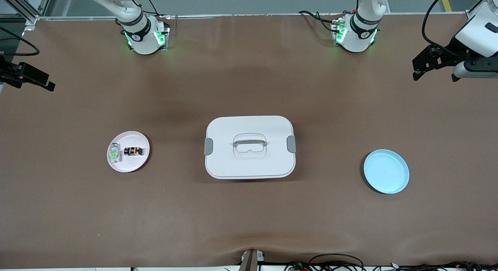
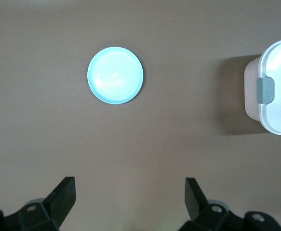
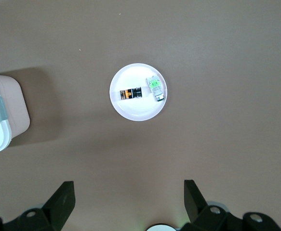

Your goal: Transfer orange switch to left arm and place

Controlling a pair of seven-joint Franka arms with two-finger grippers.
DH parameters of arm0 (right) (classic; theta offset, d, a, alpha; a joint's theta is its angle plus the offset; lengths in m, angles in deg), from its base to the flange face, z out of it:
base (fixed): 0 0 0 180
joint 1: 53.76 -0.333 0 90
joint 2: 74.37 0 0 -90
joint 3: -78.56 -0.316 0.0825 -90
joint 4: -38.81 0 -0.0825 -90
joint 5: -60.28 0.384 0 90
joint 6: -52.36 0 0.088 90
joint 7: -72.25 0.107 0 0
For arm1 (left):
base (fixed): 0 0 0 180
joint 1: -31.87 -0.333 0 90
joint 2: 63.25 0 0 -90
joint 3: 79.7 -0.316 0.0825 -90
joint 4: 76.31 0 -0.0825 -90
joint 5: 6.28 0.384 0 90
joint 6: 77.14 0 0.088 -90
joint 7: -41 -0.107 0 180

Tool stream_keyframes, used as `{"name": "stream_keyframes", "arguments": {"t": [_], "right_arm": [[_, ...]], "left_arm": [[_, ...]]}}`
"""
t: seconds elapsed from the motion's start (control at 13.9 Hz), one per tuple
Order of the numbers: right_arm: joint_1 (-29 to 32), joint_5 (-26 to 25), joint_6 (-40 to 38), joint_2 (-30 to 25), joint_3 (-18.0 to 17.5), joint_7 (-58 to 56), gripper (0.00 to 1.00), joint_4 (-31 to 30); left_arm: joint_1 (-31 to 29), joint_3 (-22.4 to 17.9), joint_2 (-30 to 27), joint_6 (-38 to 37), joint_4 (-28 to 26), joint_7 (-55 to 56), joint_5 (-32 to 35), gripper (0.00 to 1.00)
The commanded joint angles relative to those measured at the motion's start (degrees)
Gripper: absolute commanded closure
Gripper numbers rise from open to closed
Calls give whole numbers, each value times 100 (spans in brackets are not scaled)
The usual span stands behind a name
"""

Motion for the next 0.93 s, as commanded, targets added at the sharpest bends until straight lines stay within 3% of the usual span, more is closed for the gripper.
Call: {"name": "stream_keyframes", "arguments": {"t": [0.0,0.65,0.86], "right_arm": [[-49,76,24,-102,54,87,0,-37],[-49,85,24,38,53,87,0,86],[-119,94,435,328,27,87,0,34]], "left_arm": [[-29,21,-2,-2,36,-132,-97,0],[-56,4,60,7,89,-132,-237,0],[-47,-14,77,7,80,-114,-378,0]]}}
